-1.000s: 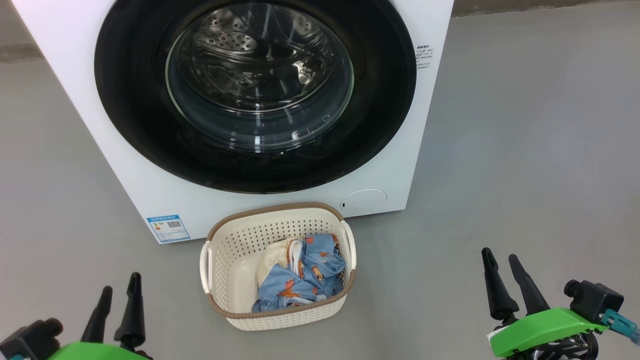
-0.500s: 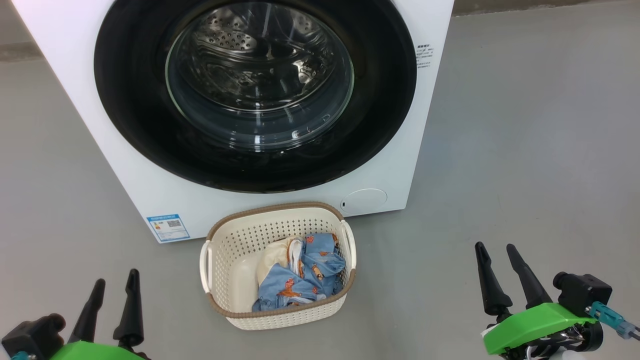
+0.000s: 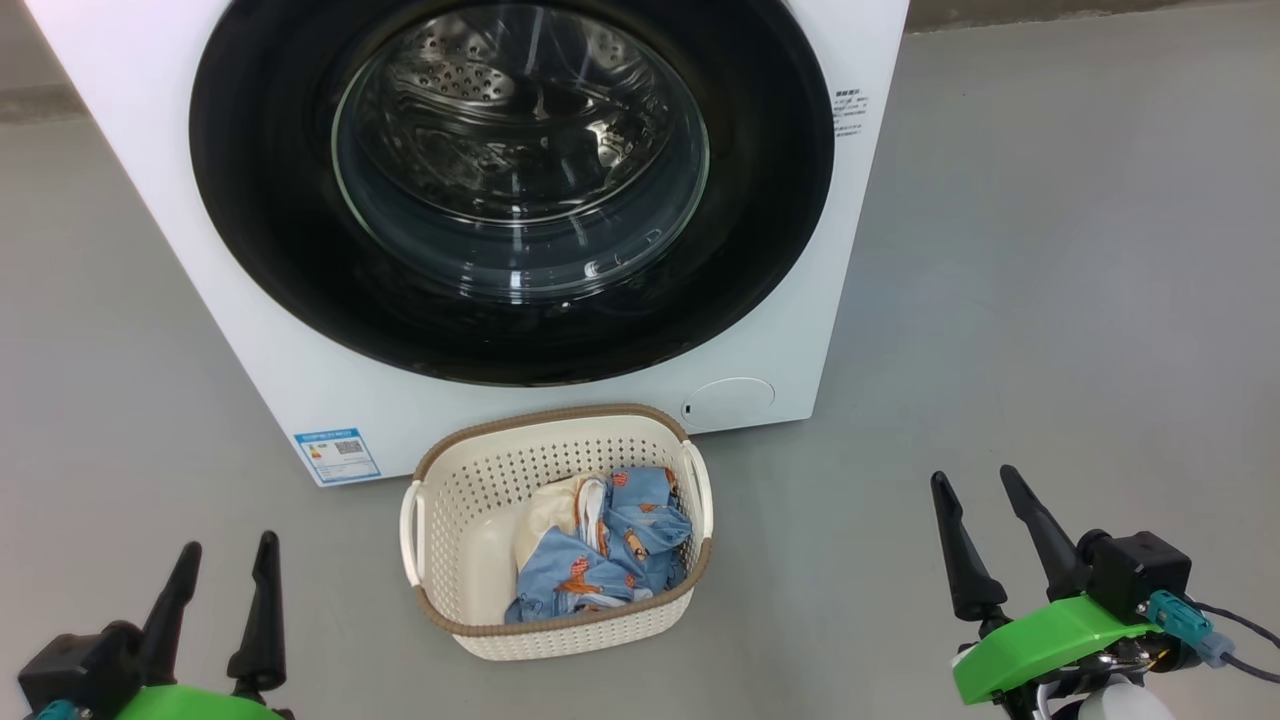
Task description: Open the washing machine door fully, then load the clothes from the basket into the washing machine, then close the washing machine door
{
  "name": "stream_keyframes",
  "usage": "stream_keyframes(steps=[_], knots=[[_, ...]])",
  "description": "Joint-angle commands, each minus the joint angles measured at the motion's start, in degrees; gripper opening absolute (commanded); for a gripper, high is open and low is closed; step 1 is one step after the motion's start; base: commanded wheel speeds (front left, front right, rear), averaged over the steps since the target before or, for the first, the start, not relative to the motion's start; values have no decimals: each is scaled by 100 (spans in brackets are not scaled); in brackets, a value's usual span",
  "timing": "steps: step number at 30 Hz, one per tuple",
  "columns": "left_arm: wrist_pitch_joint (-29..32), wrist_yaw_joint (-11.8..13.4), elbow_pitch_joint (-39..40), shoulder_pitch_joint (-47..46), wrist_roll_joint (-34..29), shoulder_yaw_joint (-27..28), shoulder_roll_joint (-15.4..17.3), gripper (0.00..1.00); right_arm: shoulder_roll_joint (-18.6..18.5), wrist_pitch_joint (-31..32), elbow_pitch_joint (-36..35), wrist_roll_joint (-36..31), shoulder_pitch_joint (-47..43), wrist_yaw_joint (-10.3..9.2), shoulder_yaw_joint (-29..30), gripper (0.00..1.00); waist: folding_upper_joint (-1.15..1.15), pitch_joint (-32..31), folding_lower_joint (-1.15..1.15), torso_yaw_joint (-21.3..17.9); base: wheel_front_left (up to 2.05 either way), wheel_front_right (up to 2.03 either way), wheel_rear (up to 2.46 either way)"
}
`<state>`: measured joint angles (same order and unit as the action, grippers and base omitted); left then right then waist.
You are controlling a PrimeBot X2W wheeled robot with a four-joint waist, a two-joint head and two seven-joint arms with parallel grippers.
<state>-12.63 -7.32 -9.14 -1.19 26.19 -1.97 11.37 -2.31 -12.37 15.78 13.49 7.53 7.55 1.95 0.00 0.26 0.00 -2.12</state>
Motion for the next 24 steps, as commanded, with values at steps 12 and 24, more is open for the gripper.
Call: stream_keyframes(steps=[12, 24], knots=[[-237, -17, 188, -200, -569, 178, 216, 100, -57, -263, -84, -743, 314, -6, -195, 100, 0, 1, 0, -5, 0, 0, 0], [-237, -17, 61, -202, -540, 293, 144, 100, -57, -263, -54, -661, 295, -6, -141, 100, 0, -1, 0, -7, 0, 0, 0]])
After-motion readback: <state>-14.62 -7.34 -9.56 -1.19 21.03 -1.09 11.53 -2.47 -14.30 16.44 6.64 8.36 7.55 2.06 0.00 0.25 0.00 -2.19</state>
